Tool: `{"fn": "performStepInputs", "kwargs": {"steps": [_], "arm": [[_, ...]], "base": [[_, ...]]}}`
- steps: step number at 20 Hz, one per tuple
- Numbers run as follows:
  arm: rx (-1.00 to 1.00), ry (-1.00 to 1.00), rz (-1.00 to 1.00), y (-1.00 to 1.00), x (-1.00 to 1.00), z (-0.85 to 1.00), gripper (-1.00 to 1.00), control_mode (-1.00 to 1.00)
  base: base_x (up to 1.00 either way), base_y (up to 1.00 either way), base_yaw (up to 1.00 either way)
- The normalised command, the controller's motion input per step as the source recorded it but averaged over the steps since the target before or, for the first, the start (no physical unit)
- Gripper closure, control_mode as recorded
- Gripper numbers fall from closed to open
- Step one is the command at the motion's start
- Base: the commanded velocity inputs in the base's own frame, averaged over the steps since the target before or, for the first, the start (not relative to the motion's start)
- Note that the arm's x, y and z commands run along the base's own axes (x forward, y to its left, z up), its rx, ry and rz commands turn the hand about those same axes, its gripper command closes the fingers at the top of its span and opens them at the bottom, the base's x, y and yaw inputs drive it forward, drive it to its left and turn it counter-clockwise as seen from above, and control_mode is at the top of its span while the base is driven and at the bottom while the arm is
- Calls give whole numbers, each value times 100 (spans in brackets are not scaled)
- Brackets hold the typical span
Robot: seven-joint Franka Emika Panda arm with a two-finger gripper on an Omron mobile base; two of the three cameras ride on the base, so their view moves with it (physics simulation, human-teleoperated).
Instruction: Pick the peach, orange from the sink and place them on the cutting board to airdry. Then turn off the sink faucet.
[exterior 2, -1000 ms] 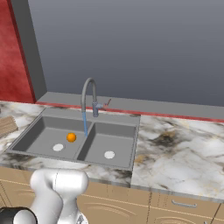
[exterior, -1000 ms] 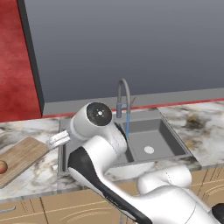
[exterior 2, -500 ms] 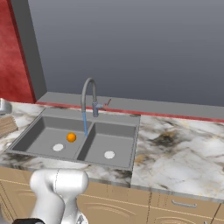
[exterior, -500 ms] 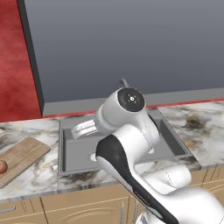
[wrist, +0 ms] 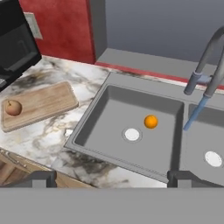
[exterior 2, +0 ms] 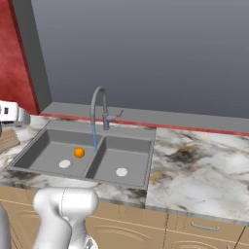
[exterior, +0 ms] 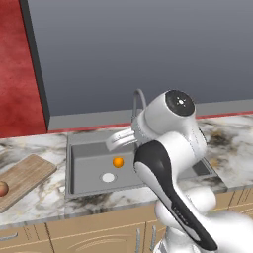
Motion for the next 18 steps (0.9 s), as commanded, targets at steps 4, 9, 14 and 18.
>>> {"fn": "performStepInputs", "kwargs": {"steps": [4,9,14,18], "arm": [[0,0,0,-61,3,0,-100,-100],[0,1,-3,-45,10,-3,-100,-100],[0,2,-8,-22,17,-22,-100,-100],[0,7,-12,-8,32,-38,-100,-100]], "base": [[0,0,0],[0,0,0],[0,0,0],[0,0,0]]}}
